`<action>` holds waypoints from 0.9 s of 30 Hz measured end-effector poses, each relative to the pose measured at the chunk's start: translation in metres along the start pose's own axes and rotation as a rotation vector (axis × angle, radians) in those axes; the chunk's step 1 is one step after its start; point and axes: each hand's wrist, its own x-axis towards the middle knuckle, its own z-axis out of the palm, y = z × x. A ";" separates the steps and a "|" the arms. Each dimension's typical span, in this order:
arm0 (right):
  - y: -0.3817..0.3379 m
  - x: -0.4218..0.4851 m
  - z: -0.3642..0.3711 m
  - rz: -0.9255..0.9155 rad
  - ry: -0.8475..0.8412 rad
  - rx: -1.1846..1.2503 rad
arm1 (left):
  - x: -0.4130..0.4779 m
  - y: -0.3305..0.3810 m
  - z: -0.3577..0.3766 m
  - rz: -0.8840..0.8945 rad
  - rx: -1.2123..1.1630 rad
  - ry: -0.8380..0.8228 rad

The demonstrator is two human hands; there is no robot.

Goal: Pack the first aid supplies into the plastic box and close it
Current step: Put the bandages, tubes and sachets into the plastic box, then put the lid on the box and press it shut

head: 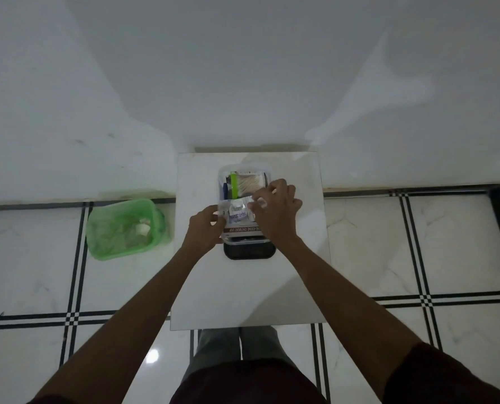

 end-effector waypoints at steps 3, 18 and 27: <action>0.008 -0.001 -0.014 0.210 0.142 0.404 | 0.000 0.002 -0.002 0.059 0.082 0.003; 0.055 -0.037 0.025 0.538 -0.450 0.168 | -0.014 -0.022 -0.052 0.035 0.065 0.157; 0.026 -0.018 -0.060 0.482 -0.398 0.697 | -0.016 -0.020 -0.029 0.107 0.088 0.042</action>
